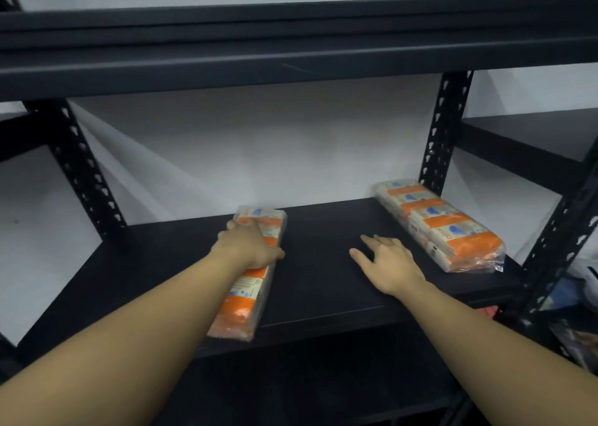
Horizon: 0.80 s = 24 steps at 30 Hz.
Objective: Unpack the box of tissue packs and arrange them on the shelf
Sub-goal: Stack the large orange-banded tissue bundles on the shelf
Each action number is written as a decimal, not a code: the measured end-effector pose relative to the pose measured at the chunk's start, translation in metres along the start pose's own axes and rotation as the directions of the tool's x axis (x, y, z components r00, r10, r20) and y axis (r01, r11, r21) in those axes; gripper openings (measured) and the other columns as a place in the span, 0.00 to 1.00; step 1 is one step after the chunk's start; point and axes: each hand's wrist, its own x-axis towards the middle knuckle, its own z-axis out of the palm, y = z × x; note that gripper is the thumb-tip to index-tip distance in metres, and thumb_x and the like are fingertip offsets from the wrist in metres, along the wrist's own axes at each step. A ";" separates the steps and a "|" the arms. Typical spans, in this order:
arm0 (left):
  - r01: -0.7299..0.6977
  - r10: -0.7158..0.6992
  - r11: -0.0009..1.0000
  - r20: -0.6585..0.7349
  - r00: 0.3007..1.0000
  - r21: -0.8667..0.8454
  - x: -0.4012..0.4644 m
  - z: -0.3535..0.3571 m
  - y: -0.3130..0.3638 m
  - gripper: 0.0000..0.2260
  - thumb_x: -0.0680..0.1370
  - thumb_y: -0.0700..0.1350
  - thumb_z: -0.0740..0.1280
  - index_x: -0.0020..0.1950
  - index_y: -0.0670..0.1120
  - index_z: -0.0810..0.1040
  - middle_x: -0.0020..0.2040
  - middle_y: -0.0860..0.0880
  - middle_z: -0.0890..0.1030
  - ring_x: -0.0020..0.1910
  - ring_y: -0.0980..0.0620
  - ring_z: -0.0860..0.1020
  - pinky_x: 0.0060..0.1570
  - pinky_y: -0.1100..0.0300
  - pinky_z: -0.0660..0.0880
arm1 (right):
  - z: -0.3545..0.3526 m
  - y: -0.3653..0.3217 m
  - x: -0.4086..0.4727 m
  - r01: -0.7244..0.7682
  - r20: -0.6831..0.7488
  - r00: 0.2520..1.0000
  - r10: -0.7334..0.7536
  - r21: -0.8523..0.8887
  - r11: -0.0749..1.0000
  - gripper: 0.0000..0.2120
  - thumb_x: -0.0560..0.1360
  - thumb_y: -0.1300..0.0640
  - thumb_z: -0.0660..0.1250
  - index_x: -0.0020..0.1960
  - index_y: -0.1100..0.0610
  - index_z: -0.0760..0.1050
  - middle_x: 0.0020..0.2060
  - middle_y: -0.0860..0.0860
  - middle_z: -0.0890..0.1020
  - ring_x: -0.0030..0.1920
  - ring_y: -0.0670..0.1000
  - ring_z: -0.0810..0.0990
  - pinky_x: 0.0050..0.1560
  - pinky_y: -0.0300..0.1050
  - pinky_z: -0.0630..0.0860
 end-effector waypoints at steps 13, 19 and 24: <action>-0.608 0.616 0.787 0.203 0.761 -0.105 0.000 -0.005 0.053 0.57 0.64 0.58 0.82 0.84 0.57 0.50 0.77 0.52 0.68 0.70 0.49 0.72 0.68 0.56 0.70 | -0.006 0.007 -0.012 0.074 -0.119 0.993 -0.018 0.488 0.869 0.47 0.65 0.25 0.71 0.79 0.40 0.62 0.75 0.46 0.68 0.74 0.49 0.67 0.73 0.56 0.70; -0.557 0.559 0.829 0.142 0.817 -0.059 -0.008 -0.008 0.013 0.50 0.63 0.76 0.74 0.80 0.60 0.61 0.72 0.52 0.69 0.71 0.48 0.71 0.71 0.47 0.71 | -0.002 0.005 -0.010 0.153 -0.091 0.988 -0.125 0.464 0.873 0.51 0.60 0.27 0.77 0.79 0.37 0.63 0.78 0.46 0.66 0.77 0.49 0.66 0.76 0.60 0.67; -0.508 0.506 0.861 0.089 0.858 -0.001 -0.027 0.001 -0.028 0.50 0.63 0.73 0.74 0.80 0.60 0.60 0.72 0.51 0.68 0.69 0.47 0.71 0.70 0.45 0.72 | -0.003 0.002 -0.009 0.187 -0.089 0.982 -0.165 0.488 0.853 0.50 0.60 0.32 0.82 0.78 0.39 0.67 0.77 0.47 0.68 0.74 0.49 0.69 0.75 0.55 0.68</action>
